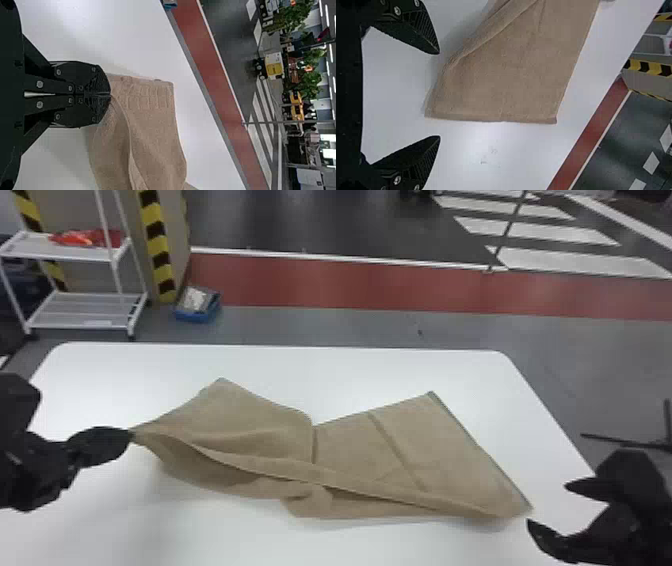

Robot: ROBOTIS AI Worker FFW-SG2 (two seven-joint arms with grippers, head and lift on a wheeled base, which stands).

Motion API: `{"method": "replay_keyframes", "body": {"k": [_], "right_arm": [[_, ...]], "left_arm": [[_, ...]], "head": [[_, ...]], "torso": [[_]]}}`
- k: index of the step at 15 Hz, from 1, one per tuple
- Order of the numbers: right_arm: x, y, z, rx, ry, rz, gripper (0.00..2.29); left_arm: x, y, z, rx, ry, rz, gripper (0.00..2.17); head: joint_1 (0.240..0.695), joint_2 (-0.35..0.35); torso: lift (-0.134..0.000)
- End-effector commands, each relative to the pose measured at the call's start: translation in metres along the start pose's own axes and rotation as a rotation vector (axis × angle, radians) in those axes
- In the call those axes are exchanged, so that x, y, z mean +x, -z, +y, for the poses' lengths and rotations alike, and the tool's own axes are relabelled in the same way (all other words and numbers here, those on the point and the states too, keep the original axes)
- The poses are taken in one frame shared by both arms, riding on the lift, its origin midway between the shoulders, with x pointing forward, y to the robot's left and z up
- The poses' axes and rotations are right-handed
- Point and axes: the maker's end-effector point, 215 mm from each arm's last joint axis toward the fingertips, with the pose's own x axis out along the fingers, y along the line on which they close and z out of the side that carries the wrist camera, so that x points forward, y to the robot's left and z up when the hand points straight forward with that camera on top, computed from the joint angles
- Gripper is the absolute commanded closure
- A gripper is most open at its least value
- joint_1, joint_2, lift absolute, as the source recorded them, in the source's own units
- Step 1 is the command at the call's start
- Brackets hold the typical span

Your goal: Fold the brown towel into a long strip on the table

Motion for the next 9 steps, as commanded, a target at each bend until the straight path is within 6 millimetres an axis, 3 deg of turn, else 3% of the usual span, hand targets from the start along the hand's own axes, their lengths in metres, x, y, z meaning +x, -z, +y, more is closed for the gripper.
{"method": "replay_keyframes", "body": {"k": [1,6,9], "right_arm": [[0.007,0.010,-0.025,-0.127,0.044,0.067,0.08],[0.048,0.024,-0.043,-0.355,-0.008,0.209,0.10],[0.068,0.029,-0.033,-0.436,-0.047,0.268,0.13]], "left_arm": [[0.000,-0.001,-0.001,0.000,0.002,-0.001,2.15],[0.001,0.000,-0.003,0.000,0.007,0.000,2.15],[0.002,0.000,-0.007,-0.003,0.011,-0.004,2.15]], "head": [[0.695,-0.212],[0.695,-0.254],[0.695,-0.264]], "torso": [[-0.100],[-0.100],[-0.100]]}}
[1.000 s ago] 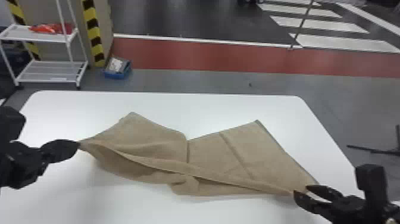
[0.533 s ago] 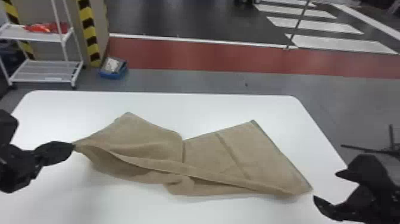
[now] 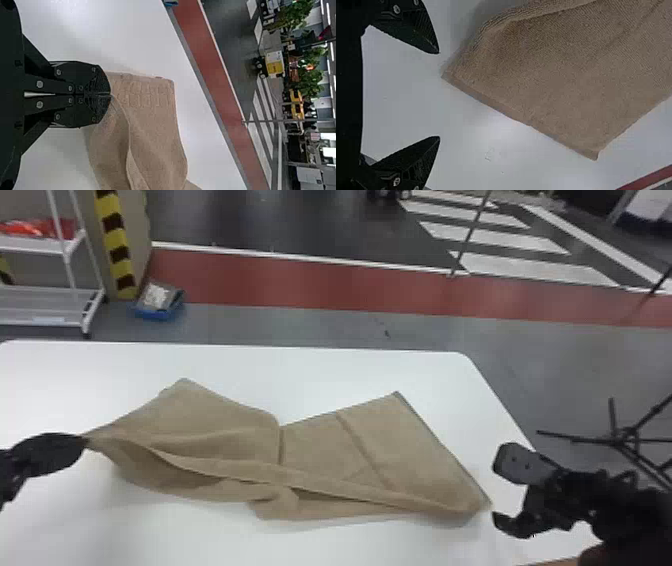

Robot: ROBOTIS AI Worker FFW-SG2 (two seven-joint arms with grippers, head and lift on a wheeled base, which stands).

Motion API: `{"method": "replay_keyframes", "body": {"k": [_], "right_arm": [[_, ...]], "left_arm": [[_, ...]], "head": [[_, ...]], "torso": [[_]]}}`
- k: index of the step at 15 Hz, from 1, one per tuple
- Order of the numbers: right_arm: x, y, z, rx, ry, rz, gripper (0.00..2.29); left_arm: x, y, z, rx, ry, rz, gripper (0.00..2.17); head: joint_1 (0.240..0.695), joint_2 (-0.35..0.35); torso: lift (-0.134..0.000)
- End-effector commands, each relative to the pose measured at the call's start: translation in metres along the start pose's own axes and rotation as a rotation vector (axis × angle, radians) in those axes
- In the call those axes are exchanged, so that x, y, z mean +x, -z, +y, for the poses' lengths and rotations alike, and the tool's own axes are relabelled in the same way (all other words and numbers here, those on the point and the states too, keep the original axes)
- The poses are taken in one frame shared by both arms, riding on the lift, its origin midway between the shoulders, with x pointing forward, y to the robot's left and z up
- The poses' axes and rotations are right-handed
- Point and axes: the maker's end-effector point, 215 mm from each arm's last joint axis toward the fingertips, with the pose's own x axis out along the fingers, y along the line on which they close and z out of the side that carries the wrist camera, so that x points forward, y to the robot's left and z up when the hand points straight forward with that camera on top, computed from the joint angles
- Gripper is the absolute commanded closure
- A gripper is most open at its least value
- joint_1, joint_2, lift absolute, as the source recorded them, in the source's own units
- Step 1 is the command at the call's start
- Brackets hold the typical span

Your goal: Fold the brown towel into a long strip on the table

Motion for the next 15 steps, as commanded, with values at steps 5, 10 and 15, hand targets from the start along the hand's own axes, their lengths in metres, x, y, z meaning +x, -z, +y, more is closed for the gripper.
{"method": "replay_keyframes", "body": {"k": [5,10,15], "right_arm": [[0.034,-0.016,0.021,-0.097,-0.062,0.042,0.26],[0.044,-0.024,0.035,-0.103,-0.126,0.044,0.74],[0.021,-0.021,0.029,-0.027,-0.146,-0.038,2.07]], "left_arm": [[0.001,-0.001,-0.003,0.000,0.005,-0.005,2.15],[0.001,-0.002,-0.002,0.001,0.004,-0.008,2.15],[-0.002,-0.004,0.002,0.004,-0.003,-0.018,2.15]], "head": [[0.695,-0.254],[0.695,-0.231],[0.695,-0.221]], "torso": [[-0.100],[-0.100],[-0.100]]}}
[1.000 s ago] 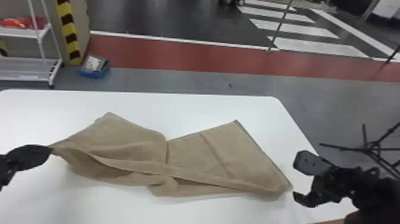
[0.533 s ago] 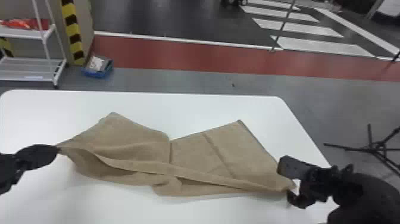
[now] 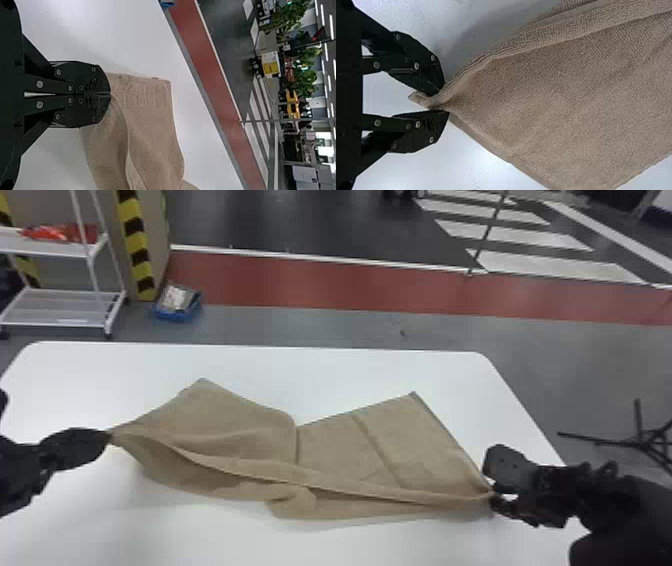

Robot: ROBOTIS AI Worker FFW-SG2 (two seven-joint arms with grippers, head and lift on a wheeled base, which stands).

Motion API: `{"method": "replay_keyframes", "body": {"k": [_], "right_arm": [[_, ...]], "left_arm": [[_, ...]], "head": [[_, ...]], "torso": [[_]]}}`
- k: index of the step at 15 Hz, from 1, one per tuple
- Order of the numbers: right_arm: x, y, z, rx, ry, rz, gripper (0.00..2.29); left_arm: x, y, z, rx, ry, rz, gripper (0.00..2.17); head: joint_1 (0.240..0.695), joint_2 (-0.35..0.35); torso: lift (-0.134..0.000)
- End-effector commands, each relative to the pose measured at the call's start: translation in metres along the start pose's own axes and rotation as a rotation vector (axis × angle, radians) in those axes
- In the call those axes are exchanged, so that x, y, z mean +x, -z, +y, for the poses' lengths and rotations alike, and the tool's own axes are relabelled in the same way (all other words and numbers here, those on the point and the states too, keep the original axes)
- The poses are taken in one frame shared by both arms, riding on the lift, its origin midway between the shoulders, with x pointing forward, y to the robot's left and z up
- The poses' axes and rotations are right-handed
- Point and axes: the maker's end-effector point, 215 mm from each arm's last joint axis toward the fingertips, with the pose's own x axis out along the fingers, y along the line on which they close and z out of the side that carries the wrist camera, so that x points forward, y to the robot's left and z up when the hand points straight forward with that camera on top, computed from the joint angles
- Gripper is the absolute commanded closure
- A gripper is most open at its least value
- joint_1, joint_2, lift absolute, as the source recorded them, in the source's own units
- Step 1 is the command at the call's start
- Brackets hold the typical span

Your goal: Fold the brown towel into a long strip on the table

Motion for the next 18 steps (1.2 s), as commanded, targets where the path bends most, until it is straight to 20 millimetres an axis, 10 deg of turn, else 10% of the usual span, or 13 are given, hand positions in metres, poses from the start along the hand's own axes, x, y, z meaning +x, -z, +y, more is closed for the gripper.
{"method": "replay_keyframes", "body": {"k": [1,7,11,15,18], "right_arm": [[-0.021,-0.004,-0.004,0.022,-0.005,-0.077,2.19],[-0.119,-0.034,-0.036,0.186,0.020,-0.413,2.25],[-0.173,-0.078,-0.117,0.372,0.123,-0.620,2.25],[-0.150,-0.100,-0.189,0.533,0.270,-0.605,2.25],[-0.106,-0.156,-0.254,0.616,0.302,-0.574,2.25]], "left_arm": [[0.000,-0.001,0.000,0.000,-0.002,-0.003,2.15],[-0.017,-0.022,0.026,-0.025,-0.068,-0.059,2.15],[-0.023,-0.067,0.053,-0.067,-0.175,-0.141,2.15],[0.024,-0.138,0.094,-0.159,-0.248,-0.195,2.15],[0.064,-0.166,0.143,-0.258,-0.292,-0.187,2.15]], "head": [[0.695,-0.222],[0.695,-0.198],[0.695,-0.166],[0.663,-0.161],[0.598,-0.162]], "torso": [[-0.100],[-0.100],[-0.100],[-0.100],[-0.100]]}}
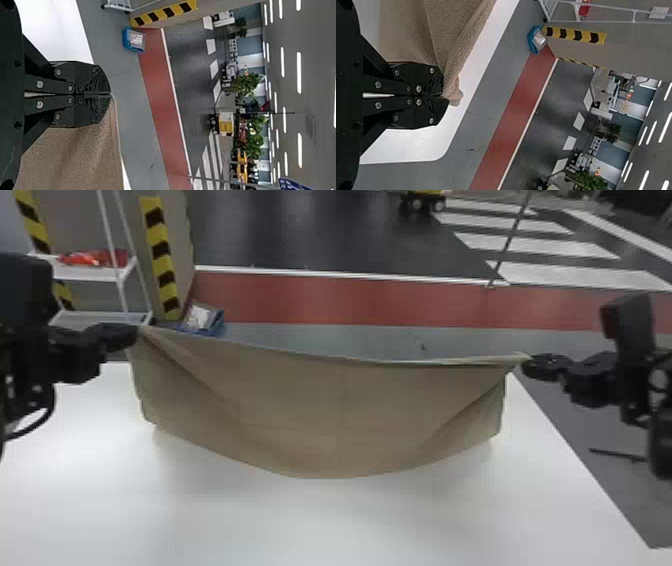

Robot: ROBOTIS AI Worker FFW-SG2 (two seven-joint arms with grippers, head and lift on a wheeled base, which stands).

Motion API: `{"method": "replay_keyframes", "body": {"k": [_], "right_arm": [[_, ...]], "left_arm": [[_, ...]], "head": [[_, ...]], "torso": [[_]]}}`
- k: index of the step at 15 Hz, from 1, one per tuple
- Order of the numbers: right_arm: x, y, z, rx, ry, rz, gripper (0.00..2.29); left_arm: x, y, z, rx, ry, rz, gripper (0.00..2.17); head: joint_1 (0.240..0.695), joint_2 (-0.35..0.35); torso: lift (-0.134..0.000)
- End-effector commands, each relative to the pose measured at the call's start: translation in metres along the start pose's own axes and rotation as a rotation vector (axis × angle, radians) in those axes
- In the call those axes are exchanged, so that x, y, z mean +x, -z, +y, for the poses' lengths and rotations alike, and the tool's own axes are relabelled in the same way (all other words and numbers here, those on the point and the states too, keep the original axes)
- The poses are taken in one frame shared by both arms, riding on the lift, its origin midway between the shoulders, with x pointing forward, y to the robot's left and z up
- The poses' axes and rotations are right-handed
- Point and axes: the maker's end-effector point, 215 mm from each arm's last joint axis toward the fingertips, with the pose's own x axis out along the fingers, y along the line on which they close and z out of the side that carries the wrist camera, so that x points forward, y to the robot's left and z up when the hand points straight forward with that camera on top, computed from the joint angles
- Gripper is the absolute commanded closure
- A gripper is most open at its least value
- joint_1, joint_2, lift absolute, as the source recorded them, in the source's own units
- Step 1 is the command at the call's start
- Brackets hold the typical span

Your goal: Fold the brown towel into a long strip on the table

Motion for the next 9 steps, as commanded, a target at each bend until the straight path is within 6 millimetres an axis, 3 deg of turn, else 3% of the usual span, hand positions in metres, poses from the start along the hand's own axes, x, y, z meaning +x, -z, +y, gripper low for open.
{"method": "replay_keyframes", "body": {"k": [1,3,6,7,9], "right_arm": [[0.061,-0.045,0.004,0.016,0.000,0.005,2.25],[0.075,-0.082,-0.012,0.031,0.034,-0.032,2.25],[0.052,-0.105,-0.044,0.080,0.068,-0.090,2.25],[0.042,-0.101,-0.047,0.081,0.067,-0.098,2.25],[0.018,-0.060,-0.044,0.075,0.061,-0.089,2.25]], "left_arm": [[0.031,-0.020,0.028,-0.042,-0.051,0.009,2.15],[0.044,-0.050,0.047,-0.064,-0.091,-0.031,2.15],[0.027,-0.079,0.056,-0.098,-0.098,-0.103,2.15],[0.015,-0.075,0.058,-0.097,-0.103,-0.113,2.15],[-0.015,-0.046,0.057,-0.093,-0.105,-0.118,2.15]], "head": [[0.577,-0.157],[0.527,-0.115],[0.455,-0.084],[0.439,-0.085],[0.422,-0.093]], "torso": [[-0.100],[-0.100],[-0.100],[-0.100],[-0.100]]}}
